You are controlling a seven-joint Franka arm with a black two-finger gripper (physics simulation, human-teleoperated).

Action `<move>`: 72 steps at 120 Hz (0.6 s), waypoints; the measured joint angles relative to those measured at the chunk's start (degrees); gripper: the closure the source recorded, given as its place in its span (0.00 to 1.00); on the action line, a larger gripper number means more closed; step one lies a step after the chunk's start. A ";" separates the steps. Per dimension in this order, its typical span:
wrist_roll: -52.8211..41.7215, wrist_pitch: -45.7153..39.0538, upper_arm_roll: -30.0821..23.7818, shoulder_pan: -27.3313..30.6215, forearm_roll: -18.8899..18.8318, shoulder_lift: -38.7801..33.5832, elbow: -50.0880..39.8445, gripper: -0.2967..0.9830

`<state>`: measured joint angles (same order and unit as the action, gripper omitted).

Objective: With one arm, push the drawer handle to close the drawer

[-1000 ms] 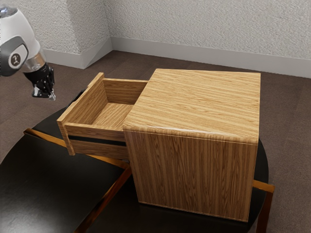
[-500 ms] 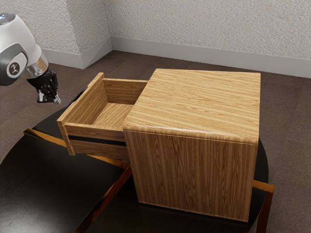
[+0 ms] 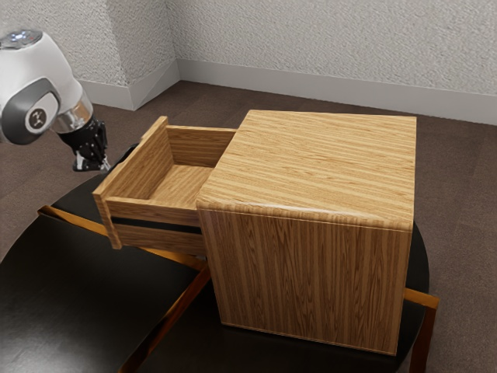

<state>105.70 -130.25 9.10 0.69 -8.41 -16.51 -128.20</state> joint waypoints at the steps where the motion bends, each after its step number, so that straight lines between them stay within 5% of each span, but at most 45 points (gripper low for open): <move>1: -0.05 -0.03 -0.11 0.01 0.01 0.01 -0.01 0.85; 72: -2.03 -1.34 -4.24 -0.73 0.28 2.40 0.72 0.85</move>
<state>103.67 -131.59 4.86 -0.04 -8.13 -14.11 -127.48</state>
